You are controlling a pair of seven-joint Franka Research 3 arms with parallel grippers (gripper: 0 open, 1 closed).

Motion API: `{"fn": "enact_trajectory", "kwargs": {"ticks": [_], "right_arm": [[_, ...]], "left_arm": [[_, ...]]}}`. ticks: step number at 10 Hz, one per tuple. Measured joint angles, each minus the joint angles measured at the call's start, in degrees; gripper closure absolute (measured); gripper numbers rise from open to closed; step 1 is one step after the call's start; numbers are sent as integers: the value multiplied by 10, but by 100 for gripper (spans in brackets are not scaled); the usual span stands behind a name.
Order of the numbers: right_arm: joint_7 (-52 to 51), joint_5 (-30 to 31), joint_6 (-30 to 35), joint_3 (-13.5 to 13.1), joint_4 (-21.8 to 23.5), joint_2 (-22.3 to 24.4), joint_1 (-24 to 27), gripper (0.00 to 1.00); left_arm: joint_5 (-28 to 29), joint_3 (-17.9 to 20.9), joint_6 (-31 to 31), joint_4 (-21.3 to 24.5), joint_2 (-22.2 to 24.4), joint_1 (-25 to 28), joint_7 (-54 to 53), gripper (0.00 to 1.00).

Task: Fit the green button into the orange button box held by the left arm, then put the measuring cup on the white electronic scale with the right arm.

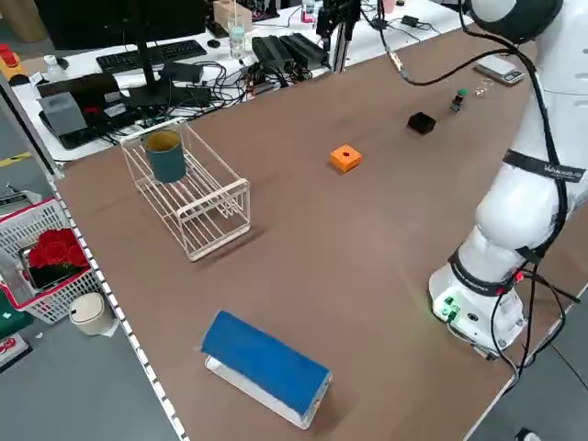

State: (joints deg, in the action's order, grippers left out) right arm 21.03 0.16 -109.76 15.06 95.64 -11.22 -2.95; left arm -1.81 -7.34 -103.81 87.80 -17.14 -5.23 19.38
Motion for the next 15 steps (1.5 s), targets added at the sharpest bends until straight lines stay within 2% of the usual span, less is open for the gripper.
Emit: {"fn": "enact_trajectory", "kwargs": {"ticks": [1,4,6,8,10,13,15], "right_arm": [[24,1,-48,12,35,-15,-10,0],[53,1,-168,28,129,-60,-29,0],[120,41,-201,32,139,-101,-53,0],[202,108,-219,46,139,-133,-71,0],[227,126,-251,51,155,-149,-75,0],[229,128,-319,50,200,-151,-75,2],[231,130,-339,50,218,-151,-75,7]], "left_arm": [[4,0,-36,35,0,-11,15,0],[17,0,-92,121,2,-20,37,0],[17,1,-152,192,18,-17,50,1],[17,1,-247,268,27,-17,69,1],[20,0,-340,345,21,-20,80,2],[55,1,-428,414,12,-19,87,2],[76,1,-462,421,-7,-17,88,2]]}}
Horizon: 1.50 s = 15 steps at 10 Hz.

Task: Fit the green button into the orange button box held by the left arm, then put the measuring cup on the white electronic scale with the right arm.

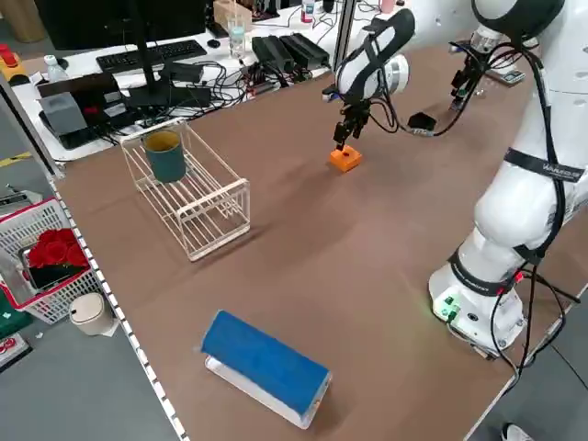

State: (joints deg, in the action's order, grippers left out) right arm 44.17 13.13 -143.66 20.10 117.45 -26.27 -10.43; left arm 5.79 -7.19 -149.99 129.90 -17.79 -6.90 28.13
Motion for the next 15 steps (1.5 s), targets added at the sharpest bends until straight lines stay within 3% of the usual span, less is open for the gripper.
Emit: {"fn": "enact_trajectory", "kwargs": {"ticks": [3,4,7,8,12,15], "right_arm": [[2,1,-2,0,6,0,2,26],[2,1,-3,0,6,0,3,43],[3,1,-7,0,6,0,7,52],[5,1,-8,-1,7,0,7,59],[14,2,-10,0,4,0,11,63],[50,2,45,44,-61,0,6,63]], "left_arm": [[4,0,-43,-1,-30,0,0,2],[4,0,-44,-1,-32,0,0,2],[7,0,-44,-2,-32,1,-12,2],[7,0,-44,-2,-32,1,-19,2],[7,0,-42,-2,-33,1,-48,2],[8,0,-38,-2,-33,1,-59,2]]}}
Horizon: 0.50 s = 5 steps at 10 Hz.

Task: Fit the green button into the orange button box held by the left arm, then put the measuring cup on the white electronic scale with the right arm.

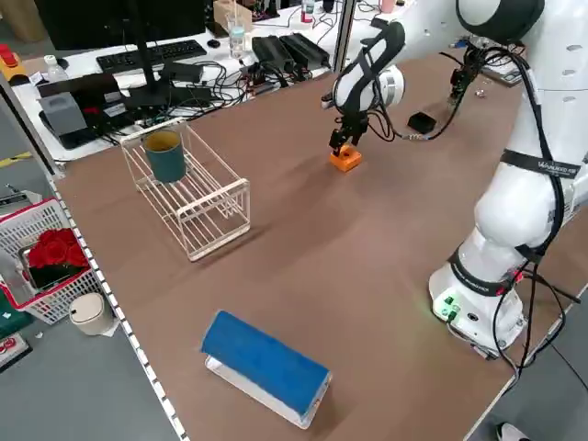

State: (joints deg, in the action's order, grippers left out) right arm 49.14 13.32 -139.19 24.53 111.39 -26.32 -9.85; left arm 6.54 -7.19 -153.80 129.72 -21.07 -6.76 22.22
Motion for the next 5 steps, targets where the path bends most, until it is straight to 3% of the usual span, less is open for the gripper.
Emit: {"fn": "enact_trajectory", "kwargs": {"ticks": [1,3,5], "right_arm": [[19,1,39,17,-45,-7,-13,63],[75,33,110,25,-155,-53,-68,63],[125,65,122,25,-229,-114,-114,63]], "left_arm": [[0,0,0,0,0,0,-2,2],[0,0,1,1,0,0,-3,2],[0,0,2,2,0,0,-3,2]]}}
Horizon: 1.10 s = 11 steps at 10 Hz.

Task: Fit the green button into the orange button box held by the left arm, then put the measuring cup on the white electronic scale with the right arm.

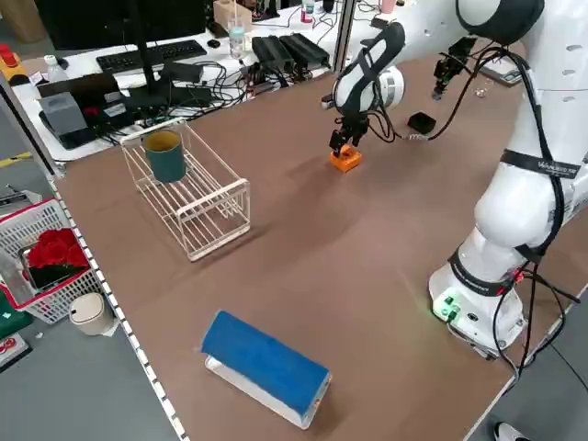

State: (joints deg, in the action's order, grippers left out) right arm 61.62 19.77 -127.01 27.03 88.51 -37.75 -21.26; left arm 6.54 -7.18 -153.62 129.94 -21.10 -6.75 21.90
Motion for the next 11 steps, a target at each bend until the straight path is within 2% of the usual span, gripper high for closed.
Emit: {"fn": "enact_trajectory", "kwargs": {"ticks": [5,11], "right_arm": [[35,22,-1,-9,-95,-90,-49,63],[58,49,10,-12,-99,-99,-54,63]], "left_arm": [[0,0,11,1,0,0,0,2],[6,0,13,2,-11,0,0,2]]}}
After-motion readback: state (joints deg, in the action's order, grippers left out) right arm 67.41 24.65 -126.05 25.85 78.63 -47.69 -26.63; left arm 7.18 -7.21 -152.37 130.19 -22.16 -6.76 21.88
